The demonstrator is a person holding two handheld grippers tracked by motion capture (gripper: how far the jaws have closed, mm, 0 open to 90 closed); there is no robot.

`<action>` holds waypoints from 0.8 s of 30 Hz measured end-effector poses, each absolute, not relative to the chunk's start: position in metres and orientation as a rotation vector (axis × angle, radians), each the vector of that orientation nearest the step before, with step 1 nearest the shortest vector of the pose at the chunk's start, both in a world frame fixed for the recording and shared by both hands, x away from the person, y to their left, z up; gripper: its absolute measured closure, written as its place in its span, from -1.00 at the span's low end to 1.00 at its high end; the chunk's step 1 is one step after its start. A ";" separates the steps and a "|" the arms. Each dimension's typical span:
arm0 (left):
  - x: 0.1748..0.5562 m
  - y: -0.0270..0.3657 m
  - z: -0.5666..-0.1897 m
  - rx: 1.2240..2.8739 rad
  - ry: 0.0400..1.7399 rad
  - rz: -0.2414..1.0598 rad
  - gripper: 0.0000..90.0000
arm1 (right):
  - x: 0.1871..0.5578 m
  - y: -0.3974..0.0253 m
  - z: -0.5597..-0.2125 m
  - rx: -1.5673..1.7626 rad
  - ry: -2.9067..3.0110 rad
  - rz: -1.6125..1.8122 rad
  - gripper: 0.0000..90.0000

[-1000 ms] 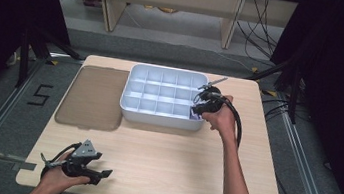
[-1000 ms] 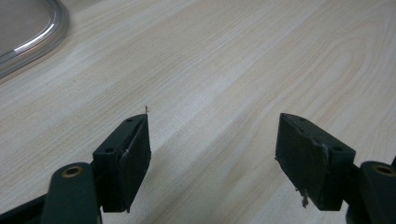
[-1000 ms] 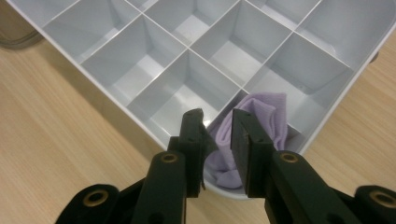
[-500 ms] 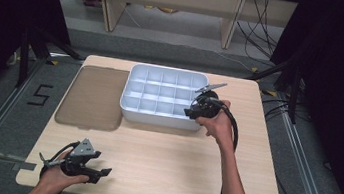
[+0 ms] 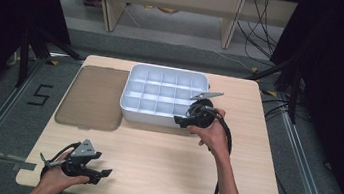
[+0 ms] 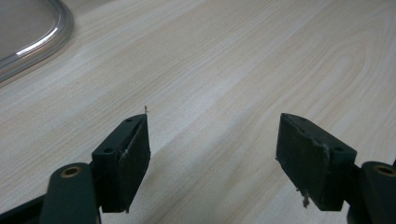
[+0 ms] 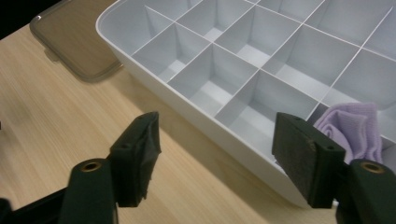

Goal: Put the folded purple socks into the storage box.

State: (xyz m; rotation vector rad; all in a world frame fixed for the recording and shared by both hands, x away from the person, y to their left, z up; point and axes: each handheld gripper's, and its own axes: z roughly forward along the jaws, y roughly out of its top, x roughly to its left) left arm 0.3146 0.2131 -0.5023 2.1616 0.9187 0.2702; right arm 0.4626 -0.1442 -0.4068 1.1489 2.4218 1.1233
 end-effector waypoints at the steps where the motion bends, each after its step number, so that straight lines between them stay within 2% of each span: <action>1: 0.315 0.213 -0.502 2.162 0.919 0.270 -0.44 | 0.463 -0.144 -0.407 1.149 2.422 1.123 -0.28; 2: 0.314 0.212 -0.503 2.149 0.924 0.268 -0.44 | 0.461 -0.143 -0.408 1.148 2.424 1.135 -0.37; 8: 0.314 0.213 -0.502 2.157 0.922 0.272 -0.44 | 0.452 -0.136 -0.411 1.193 2.423 1.169 -0.51; 24: 0.314 0.212 -0.503 2.157 0.926 0.276 -0.44 | 0.431 -0.133 -0.409 1.121 2.445 1.217 -0.54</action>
